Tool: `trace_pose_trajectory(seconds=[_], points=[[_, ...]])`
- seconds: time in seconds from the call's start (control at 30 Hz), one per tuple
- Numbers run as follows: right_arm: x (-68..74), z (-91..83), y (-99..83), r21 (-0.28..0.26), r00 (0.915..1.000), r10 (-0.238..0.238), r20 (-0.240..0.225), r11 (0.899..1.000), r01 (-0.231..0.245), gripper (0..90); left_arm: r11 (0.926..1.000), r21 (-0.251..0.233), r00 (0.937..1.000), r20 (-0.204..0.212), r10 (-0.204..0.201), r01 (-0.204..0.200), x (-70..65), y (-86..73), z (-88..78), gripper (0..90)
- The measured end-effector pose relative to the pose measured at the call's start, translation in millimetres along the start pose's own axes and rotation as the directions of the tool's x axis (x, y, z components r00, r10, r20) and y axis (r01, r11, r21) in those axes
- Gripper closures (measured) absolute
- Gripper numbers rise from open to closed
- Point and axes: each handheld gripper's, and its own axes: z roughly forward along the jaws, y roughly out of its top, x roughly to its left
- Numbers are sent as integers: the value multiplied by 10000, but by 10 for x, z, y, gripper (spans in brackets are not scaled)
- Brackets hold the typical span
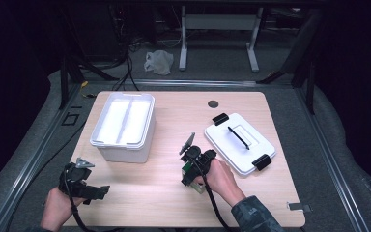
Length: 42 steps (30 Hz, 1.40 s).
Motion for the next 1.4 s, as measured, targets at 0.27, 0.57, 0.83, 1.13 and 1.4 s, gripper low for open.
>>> trace_pose_trajectory(seconds=[0.27,0.57,0.83,1.13,1.4], points=[[-38,33,2,245,9997,-39,238,9997,33,131,10000,59,10000,3,73,-73,-1,-2,8,0],[49,-231,-37,-171,9970,-579,519,9981,589,160,10000,25,10000,28,37,-37,-2,-6,4,0],[74,-765,-464,-991,9962,-695,522,9923,744,162,10000,-6,10000,5,17,-17,8,-12,-4,0],[-173,-831,-864,-780,9983,-17,583,9969,63,162,10000,35,10000,41,40,-41,16,-14,4,0],[-528,-777,-1379,-480,9896,1217,773,9918,-1182,161,10000,17,9999,116,44,-44,11,-10,6,0]])
